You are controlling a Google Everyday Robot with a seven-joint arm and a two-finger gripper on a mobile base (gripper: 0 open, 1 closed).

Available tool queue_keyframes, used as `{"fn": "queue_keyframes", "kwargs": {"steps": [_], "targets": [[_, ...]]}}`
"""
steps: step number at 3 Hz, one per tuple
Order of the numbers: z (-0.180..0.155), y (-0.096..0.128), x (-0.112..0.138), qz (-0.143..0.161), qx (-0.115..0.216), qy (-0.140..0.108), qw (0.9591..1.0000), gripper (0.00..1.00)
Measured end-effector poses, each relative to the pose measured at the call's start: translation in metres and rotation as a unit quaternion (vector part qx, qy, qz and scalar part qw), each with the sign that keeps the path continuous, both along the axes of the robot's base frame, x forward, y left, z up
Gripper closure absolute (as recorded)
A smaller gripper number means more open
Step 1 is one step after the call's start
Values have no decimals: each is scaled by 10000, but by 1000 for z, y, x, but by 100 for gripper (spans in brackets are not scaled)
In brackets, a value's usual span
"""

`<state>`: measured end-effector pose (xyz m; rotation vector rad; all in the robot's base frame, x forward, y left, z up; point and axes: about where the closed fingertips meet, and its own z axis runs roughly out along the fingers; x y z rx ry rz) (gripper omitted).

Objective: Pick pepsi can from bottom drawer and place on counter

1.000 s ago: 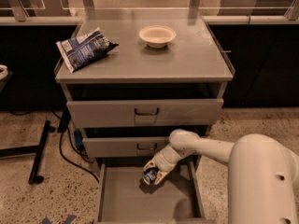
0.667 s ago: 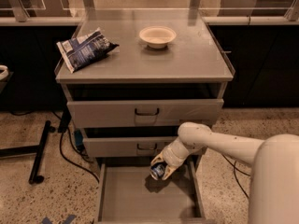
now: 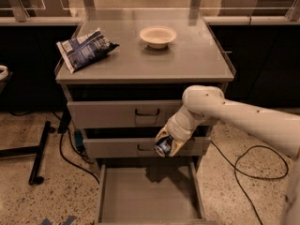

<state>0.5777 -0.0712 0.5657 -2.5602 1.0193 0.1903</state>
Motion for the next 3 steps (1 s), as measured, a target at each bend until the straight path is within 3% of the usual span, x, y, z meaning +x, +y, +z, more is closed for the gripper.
{"fn": "queue_keyframes", "kwargs": {"steps": [1,2,3], "targets": [[96,2,29,-86,-375,-262,9989,100],[148,5,47,-227,-662,-336,9970,100],[145,5,46,-203,-658,-299,9972,100]]}}
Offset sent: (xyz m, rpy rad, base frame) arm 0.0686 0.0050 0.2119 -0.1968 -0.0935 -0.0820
